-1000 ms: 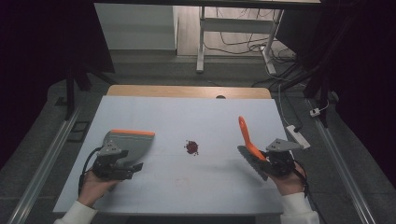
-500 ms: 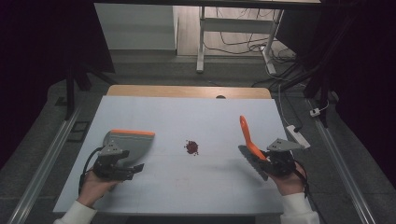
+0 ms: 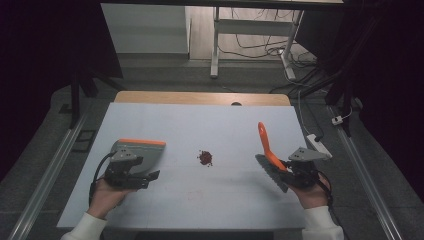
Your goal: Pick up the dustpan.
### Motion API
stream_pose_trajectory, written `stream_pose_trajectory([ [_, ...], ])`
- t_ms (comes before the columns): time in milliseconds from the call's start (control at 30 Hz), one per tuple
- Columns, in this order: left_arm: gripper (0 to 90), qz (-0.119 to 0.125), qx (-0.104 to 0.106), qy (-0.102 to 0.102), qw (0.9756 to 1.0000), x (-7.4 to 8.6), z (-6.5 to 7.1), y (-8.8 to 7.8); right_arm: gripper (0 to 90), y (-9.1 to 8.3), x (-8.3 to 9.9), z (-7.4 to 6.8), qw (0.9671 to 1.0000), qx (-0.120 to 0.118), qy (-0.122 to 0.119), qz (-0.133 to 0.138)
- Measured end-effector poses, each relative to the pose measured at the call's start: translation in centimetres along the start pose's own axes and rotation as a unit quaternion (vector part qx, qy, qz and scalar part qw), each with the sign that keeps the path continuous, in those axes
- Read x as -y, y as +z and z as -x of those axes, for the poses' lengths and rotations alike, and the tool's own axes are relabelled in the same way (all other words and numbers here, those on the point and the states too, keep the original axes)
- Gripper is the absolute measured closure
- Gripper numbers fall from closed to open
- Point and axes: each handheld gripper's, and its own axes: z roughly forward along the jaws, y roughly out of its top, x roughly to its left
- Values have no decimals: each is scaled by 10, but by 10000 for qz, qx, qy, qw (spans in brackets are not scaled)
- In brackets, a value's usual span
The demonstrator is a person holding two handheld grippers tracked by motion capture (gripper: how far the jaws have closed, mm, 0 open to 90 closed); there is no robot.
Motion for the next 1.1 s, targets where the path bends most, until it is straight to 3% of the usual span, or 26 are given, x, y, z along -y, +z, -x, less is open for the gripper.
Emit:
stream_pose_trajectory([
  [100,184,-146,-133,-12,9998,-5,-1,1,700,-2,-1,0,10000,21,-7,13],
  [233,197,-160,-326,-39,9993,-5,-2,0,701,-3,0,-1,10000,38,-44,1],
  [300,197,-293,-405,-132,9987,-3,-4,-1,700,-2,0,-1,10000,42,-77,-38],
  [367,200,-333,-484,-380,9975,-1,-9,-5,700,-1,0,-2,10000,36,-62,-51],
  [400,200,-471,-472,-595,9960,0,-13,-8,701,-1,0,-3,10000,34,-44,-56],
  [467,186,-729,-541,-783,9928,1,-18,-10,700,0,0,-3,10000,29,-71,-61],
  [533,171,-896,-633,-937,9895,3,-22,-12,701,0,0,-3,9999,35,-78,-73],
  [567,168,-896,-633,-937,9895,3,-22,-12,700,0,1,-3,9999,39,-99,-83],
  [633,167,-1075,-778,-1194,9839,7,-30,-15,701,1,1,-4,9999,53,-92,-105],
  [667,166,-1075,-778,-1194,9839,7,-30,-15,701,1,1,-4,9999,56,-96,-112],
  [833,169,-1270,-716,-1514,9777,16,-40,-16,700,2,2,-6,9998,47,-133,-141],
  [867,168,-1270,-716,-1514,9777,16,-40,-16,701,3,2,-6,9998,42,-118,-146],
  [900,165,-1355,-670,-1612,9753,21,-44,-13,701,3,2,-6,9998,29,-128,-144],
  [933,163,-1355,-670,-1612,9753,21,-44,-13,701,3,2,-6,9998,29,-128,-144],
  [967,163,-1431,-678,-1680,9730,25,-48,-11,700,4,2,-6,9998,22,-149,-160],
  [1033,158,-1450,-665,-1730,9719,27,-50,-10,700,5,2,-7,9998,14,-130,-167],
  [1100,142,-1602,-618,-1813,9683,32,-54,-7,700,8,3,-8,9997,-31,-134,-211],
])
